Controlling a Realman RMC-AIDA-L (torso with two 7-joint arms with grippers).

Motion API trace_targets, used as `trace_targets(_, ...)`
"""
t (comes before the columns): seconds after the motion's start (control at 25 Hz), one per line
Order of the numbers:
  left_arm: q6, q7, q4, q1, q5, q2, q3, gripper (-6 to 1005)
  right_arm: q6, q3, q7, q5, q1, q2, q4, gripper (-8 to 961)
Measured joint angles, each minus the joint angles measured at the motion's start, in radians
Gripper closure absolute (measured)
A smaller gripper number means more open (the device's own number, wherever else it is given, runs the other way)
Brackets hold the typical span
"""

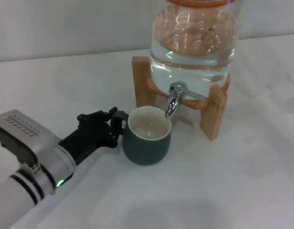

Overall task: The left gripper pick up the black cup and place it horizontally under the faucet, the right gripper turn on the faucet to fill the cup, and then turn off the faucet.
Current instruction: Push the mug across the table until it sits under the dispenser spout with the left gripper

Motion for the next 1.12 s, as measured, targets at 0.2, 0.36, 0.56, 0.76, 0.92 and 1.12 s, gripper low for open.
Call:
trace_targets(0.2, -0.042, 0.017, 0.019, -0.032, 0.000, -0.002, -0.001, 861, 0.001, -0.009, -0.003, 0.000, 0.000, 0.000, 0.000, 230)
trace_targets(0.36, -0.073, 0.022, 0.039, -0.062, 0.001, -0.005, -0.001, 861, 0.005, -0.009, -0.003, 0.000, 0.000, 0.000, 0.000, 230)
trace_targets(0.56, -0.127, 0.029, 0.070, -0.094, 0.009, -0.006, 0.006, 861, 0.007, -0.008, -0.004, 0.001, 0.000, 0.000, 0.010, 230)
trace_targets(0.76, -0.152, 0.028, 0.092, -0.098, 0.025, -0.006, 0.007, 861, 0.008, -0.008, -0.005, 0.002, 0.001, 0.000, 0.012, 230)
trace_targets(0.92, -0.144, 0.028, 0.096, -0.076, 0.037, -0.005, 0.006, 861, 0.008, -0.008, -0.006, 0.005, -0.002, 0.000, 0.012, 231)
trace_targets(1.12, -0.124, 0.028, 0.099, -0.062, 0.041, -0.002, 0.004, 840, 0.007, -0.008, -0.006, 0.005, -0.003, -0.001, 0.012, 231)
